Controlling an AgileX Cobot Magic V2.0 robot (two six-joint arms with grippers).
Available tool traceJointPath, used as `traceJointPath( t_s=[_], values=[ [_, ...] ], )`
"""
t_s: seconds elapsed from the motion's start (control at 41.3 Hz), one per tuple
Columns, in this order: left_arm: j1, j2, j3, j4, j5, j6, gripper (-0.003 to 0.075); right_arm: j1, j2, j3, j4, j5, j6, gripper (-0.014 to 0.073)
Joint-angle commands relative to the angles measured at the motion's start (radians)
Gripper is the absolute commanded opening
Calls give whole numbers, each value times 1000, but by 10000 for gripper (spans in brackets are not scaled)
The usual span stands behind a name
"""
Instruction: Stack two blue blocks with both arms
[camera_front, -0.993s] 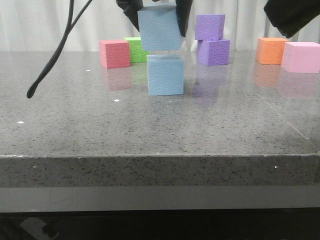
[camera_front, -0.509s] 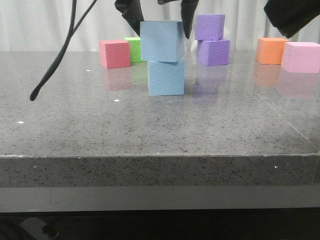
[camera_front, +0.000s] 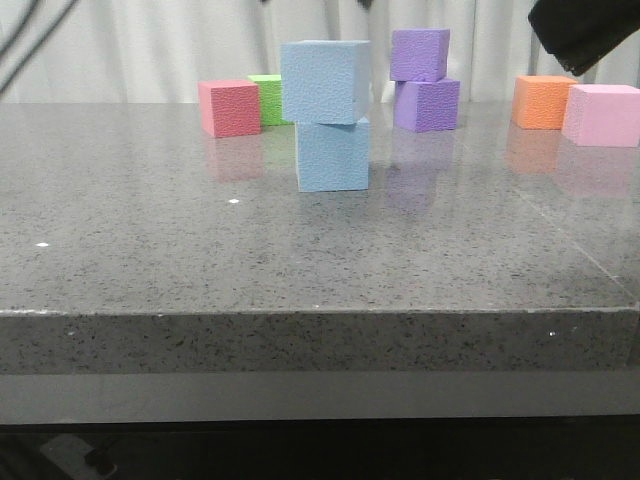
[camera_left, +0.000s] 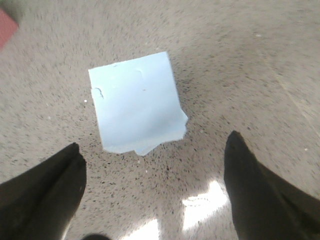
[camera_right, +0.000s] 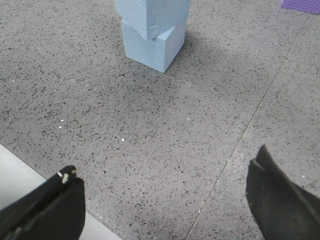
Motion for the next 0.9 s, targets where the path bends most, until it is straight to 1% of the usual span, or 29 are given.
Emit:
traceJointPath(
  t_s=[0.0,0.121,0.218,0.339,0.388,0.412,0.533,0.606,0.678,0.775,0.872],
  values=[
    [-9,-138,-10,-30,11,93,557,-6,-14,-28,9,-69,-11,655],
    [6,-255,69,-114,-26,178,557,-6,-14,-28,9,-69,-11,655],
    [52,-371,184,-206,-78,239,557,-6,-14,-28,9,-69,-11,655],
    [150,-517,359,-325,-161,324,557,-6,-14,-28,10,-70,-11,655],
    [197,-585,460,-382,-195,369,557,-6,-14,-28,10,-71,-11,655],
    [217,-615,487,-403,-209,387,557,-6,-14,-28,10,-72,-11,655],
    [322,-780,724,-477,-310,438,557,-6,-14,-28,10,-62,-11,655],
    [366,-880,848,-500,-373,476,556,-6,-14,-28,0,-56,-11,655],
    [385,-964,958,-496,-424,483,556,-6,-18,-36,-30,-17,-10,655],
    [391,-1067,1082,-496,-479,483,555,-6,-40,-57,-57,87,0,655],
    [391,-1147,1165,-486,-517,483,555,-6,-76,-65,-92,178,71,655]
  ],
)
